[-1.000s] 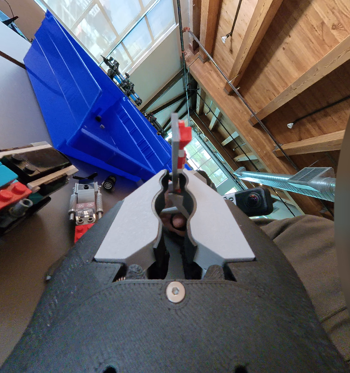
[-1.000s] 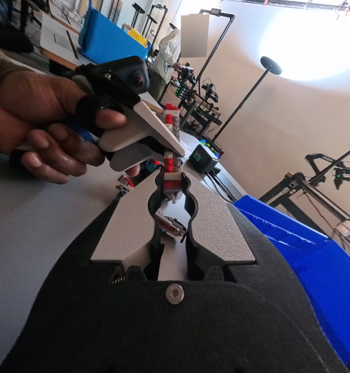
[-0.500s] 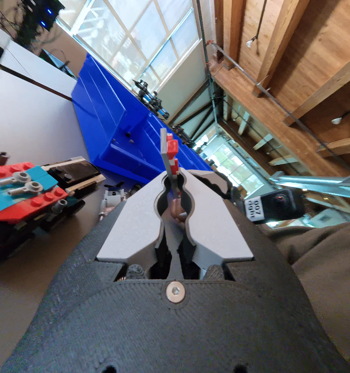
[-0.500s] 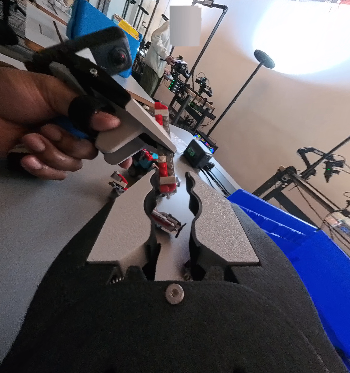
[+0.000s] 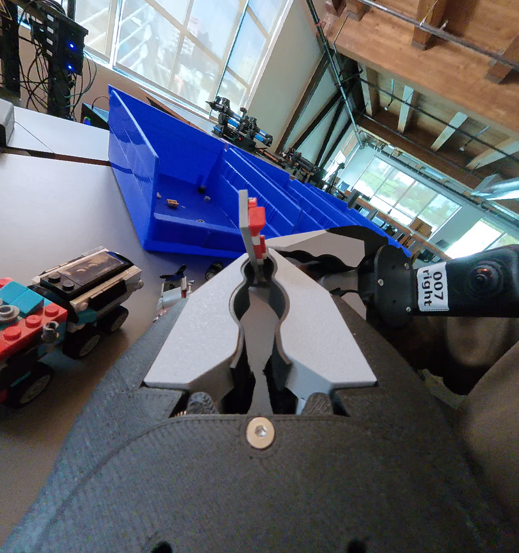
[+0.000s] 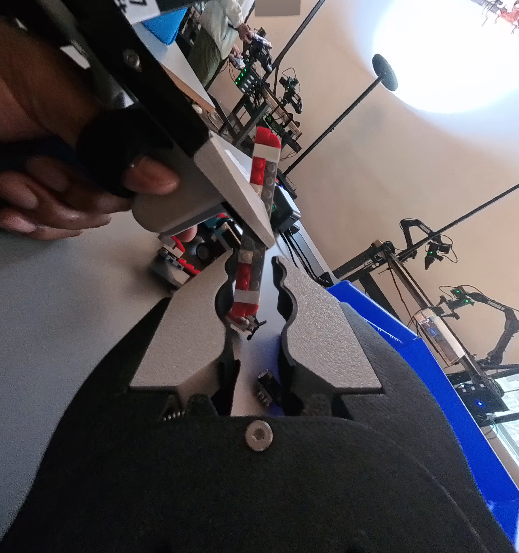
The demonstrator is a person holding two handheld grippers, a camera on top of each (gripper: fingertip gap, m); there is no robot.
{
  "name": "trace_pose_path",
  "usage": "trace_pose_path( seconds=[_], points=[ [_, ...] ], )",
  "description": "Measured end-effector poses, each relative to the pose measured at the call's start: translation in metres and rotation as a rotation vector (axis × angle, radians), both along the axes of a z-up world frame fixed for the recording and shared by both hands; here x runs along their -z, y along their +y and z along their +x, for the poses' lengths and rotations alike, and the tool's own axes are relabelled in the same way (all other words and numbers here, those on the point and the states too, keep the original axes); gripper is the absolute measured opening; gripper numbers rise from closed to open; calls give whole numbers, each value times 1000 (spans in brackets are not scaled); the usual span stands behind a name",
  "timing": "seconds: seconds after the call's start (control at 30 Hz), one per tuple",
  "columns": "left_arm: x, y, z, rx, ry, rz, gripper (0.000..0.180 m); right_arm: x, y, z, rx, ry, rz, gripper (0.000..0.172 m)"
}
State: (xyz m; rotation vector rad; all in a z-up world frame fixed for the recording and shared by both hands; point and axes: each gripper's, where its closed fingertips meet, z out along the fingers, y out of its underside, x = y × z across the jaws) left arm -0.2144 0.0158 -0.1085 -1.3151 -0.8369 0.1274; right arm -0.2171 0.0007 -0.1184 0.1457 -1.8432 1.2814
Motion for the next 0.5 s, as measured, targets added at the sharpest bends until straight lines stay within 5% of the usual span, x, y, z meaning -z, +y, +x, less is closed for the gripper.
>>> trace_pose_path(
  seconds=[0.5],
  points=[
    [-4,6,5,114,112,-85,8,-2,4,8,-79,-139,-35,16]
  ],
)
